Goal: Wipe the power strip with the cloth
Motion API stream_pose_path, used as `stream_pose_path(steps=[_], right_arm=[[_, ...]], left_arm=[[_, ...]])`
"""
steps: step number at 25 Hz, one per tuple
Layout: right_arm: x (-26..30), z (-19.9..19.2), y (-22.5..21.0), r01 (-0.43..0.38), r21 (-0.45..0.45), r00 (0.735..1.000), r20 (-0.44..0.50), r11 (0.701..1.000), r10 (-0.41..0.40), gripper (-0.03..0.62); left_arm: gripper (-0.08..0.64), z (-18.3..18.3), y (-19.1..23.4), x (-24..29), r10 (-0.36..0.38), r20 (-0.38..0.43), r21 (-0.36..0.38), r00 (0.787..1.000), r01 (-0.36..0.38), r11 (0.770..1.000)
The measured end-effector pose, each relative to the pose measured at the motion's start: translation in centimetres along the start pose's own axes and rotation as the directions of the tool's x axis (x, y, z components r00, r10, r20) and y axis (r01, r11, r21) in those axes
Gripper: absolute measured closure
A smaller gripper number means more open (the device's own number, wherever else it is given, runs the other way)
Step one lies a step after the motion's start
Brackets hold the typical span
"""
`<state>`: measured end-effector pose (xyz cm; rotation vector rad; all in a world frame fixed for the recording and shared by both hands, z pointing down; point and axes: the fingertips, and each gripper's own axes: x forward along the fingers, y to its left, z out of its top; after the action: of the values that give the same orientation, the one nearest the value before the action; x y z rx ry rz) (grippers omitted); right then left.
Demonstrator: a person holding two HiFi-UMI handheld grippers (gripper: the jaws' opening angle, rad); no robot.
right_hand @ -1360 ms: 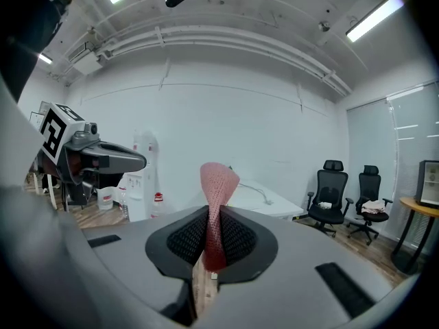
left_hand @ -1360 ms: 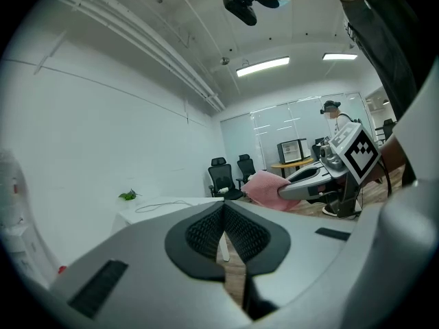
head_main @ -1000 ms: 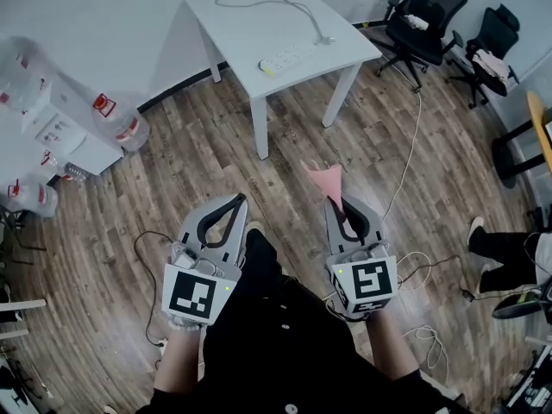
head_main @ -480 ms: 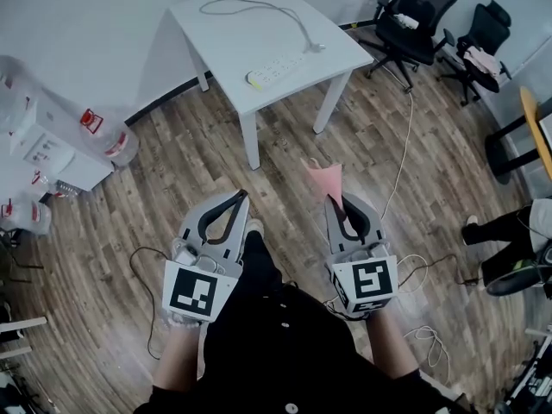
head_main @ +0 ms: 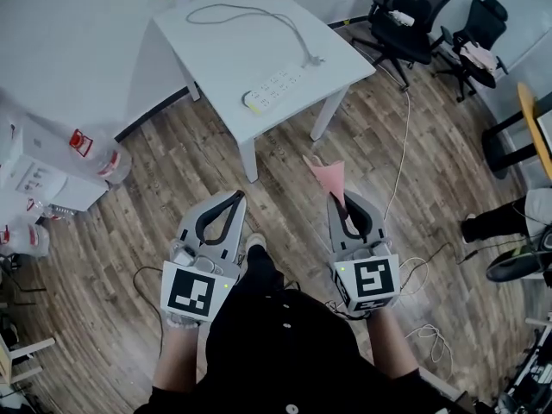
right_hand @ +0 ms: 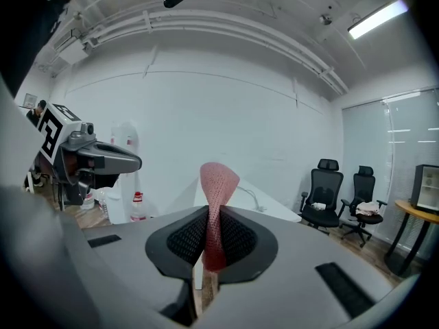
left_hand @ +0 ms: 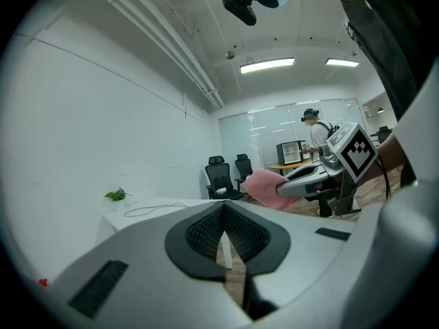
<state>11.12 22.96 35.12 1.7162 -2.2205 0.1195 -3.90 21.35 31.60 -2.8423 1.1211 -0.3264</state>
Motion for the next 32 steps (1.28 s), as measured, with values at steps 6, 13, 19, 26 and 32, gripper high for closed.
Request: stream_pose_path(steps=[6, 13, 19, 26, 32], right_arm=[[4.9, 2.1, -1.6, 0.030, -0.004, 1.000, -0.001, 1.000, -0.030, 0.537], [10.3, 4.3, -2.7, 0.049, -0.011, 0.999, 0.005, 0.999, -0.049, 0.537], [13.6, 5.3, -3.5, 0.081, -0.009, 0.997, 0.018, 0.997, -0.081, 0.537], [15.3, 6.0, -3.2, 0.095, -0.009, 0.995, 0.016, 0.995, -0.095, 0.537], [16.2, 6.5, -3.4, 0.104, -0.027, 0.995, 0.012, 0.994, -0.104, 0.537]], left_arm=[[0.549, 0.4, 4.3, 4.2, -0.032, 0.007, -0.005, 0.999, 0.032, 0.999], [0.549, 0.3, 9.0, 8.2, -0.055, 0.014, -0.001, 0.998, 0.055, 0.998], [0.549, 0.3, 11.9, 10.7, -0.081, 0.028, 0.007, 0.996, 0.081, 0.997], [0.549, 0.2, 14.0, 11.7, -0.093, 0.043, 0.005, 0.995, 0.093, 0.996], [0.549, 0.0, 15.3, 12.0, -0.091, 0.041, -0.003, 0.995, 0.091, 0.996]])
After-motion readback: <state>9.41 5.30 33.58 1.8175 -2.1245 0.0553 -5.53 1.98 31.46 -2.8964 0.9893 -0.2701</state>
